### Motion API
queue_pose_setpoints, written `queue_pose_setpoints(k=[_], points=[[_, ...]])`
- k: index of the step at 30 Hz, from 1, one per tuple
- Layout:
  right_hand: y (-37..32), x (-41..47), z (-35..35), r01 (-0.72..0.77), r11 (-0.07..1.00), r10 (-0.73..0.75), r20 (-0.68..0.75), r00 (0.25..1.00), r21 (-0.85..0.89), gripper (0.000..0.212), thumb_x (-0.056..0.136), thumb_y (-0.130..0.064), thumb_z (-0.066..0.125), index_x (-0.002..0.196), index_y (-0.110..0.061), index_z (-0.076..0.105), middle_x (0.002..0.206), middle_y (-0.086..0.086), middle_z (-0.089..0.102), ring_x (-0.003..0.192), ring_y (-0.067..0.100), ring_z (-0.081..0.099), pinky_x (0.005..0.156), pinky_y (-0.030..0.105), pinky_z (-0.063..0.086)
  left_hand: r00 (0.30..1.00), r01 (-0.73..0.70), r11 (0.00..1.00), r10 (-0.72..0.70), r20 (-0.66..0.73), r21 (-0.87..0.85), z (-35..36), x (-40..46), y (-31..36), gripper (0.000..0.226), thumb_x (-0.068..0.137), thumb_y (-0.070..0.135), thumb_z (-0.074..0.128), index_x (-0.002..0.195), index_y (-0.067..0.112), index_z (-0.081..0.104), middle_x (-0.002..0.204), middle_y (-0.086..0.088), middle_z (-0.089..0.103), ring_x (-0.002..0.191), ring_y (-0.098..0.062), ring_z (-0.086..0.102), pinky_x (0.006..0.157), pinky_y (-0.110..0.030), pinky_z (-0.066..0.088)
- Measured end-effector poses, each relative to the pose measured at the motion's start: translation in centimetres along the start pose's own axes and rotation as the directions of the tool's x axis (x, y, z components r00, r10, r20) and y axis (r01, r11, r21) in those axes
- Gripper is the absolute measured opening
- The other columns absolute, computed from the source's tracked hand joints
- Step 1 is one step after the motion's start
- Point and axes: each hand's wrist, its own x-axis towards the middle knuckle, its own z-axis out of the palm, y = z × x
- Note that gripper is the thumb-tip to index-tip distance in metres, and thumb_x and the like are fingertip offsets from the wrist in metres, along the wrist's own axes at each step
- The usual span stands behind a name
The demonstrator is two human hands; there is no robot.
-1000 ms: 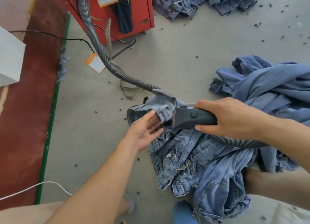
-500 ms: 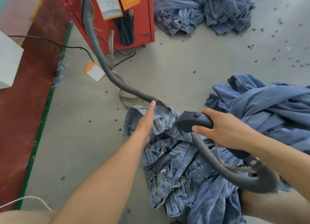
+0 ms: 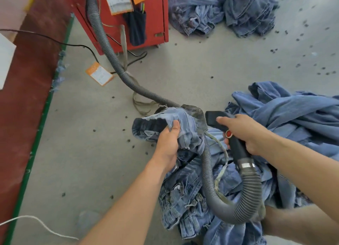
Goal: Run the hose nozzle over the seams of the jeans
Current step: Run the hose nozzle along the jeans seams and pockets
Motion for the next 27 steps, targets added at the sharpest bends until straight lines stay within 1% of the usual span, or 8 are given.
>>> queue_pose_setpoints(k=[4,6,11,14,17,19,24,27], points=[[1.1,-2.3,-0.7,0.186,0.963,-0.148,0.197,0.969,-0.196,0.024,0.091,-0.048,0.074,0.09,-0.026,0.065,0.06,0.006,0.061,0.047,0.027,0.058,0.048,0.034,0.053,0.997,0.069,0.97,-0.059,0.052,-0.234,-2.6,-1.3,0.4,0.032,0.106,-0.004,0.039,0.113,0.0,0.07,0.117,-0.025,0.071,0.104,-0.039,0.072,0.091,-0.054,0.059],[1.3,-2.5,0.0,0.213,0.936,-0.144,0.246,0.958,-0.279,0.027,0.091,-0.048,0.074,0.093,-0.023,0.064,0.061,0.007,0.061,0.045,0.027,0.056,0.046,0.033,0.051,0.991,0.104,0.937,-0.07,0.11,-0.334,-3.6,-2.0,0.4,0.043,0.099,-0.014,0.036,0.106,0.0,0.076,0.116,-0.026,0.072,0.103,-0.041,0.072,0.086,-0.056,0.061],[1.3,-1.6,0.6,0.213,0.948,-0.218,0.007,0.976,-0.236,0.027,0.098,-0.038,0.069,0.102,-0.012,0.063,0.067,0.01,0.062,0.043,0.02,0.057,0.045,0.034,0.053,0.973,0.171,0.928,-0.108,0.202,-0.33,-3.4,-3.6,-0.3,0.051,0.091,-0.021,0.036,0.131,-0.002,0.061,0.124,-0.027,0.069,0.108,-0.043,0.071,0.082,-0.055,0.061],[0.4,-2.8,-0.8,0.284,0.934,-0.268,0.103,0.958,-0.215,0.021,0.094,-0.043,0.072,0.092,-0.024,0.064,0.065,0.009,0.063,0.045,0.025,0.058,0.046,0.035,0.053,0.976,0.177,0.926,-0.122,0.181,-0.332,-3.8,-3.7,0.1,0.051,0.092,-0.018,0.037,0.135,-0.002,0.06,0.126,-0.027,0.068,0.109,-0.041,0.07,0.083,-0.052,0.061],[-0.1,-4.6,-1.2,0.408,0.846,-0.316,0.293,0.902,-0.342,0.018,0.092,-0.046,0.072,0.082,-0.037,0.061,0.057,0.0,0.061,0.043,0.024,0.058,0.044,0.03,0.05,0.975,0.212,0.898,-0.169,0.142,-0.385,-4.2,-3.3,0.8,0.04,0.098,-0.002,0.039,0.13,-0.006,0.061,0.118,-0.025,0.068,0.102,-0.036,0.069,0.085,-0.05,0.06],[0.0,-5.4,-0.7,0.452,0.79,-0.328,0.339,0.882,-0.414,0.016,0.092,-0.047,0.071,0.083,-0.042,0.059,0.054,-0.003,0.06,0.041,0.02,0.06,0.043,0.027,0.049,0.973,0.229,0.884,-0.196,0.124,-0.407,-4.6,-2.9,1.1,0.037,0.104,0.009,0.038,0.126,-0.004,0.065,0.119,-0.023,0.069,0.103,-0.034,0.069,0.091,-0.048,0.057],[0.8,-4.7,1.1,0.398,0.785,-0.241,0.358,0.902,-0.475,0.022,0.093,-0.046,0.07,0.097,-0.027,0.061,0.07,0.017,0.07,0.045,0.024,0.061,0.046,0.034,0.055,0.964,0.26,0.825,-0.194,0.181,-0.501,-5.4,-3.1,1.1,0.049,0.107,0.026,0.036,0.137,-0.004,0.06,0.138,-0.028,0.061,0.127,-0.042,0.061,0.107,-0.056,0.045],[0.8,-3.0,1.6,0.339,0.85,-0.29,0.18,0.94,-0.403,0.021,0.096,-0.039,0.069,0.1,-0.019,0.062,0.071,0.016,0.068,0.044,0.023,0.061,0.048,0.039,0.056,0.953,0.279,0.834,-0.182,0.241,-0.475,-5.6,-3.7,0.8,0.049,0.103,0.029,0.04,0.125,-0.002,0.071,0.139,-0.026,0.061,0.125,-0.043,0.063,0.102,-0.058,0.048]])
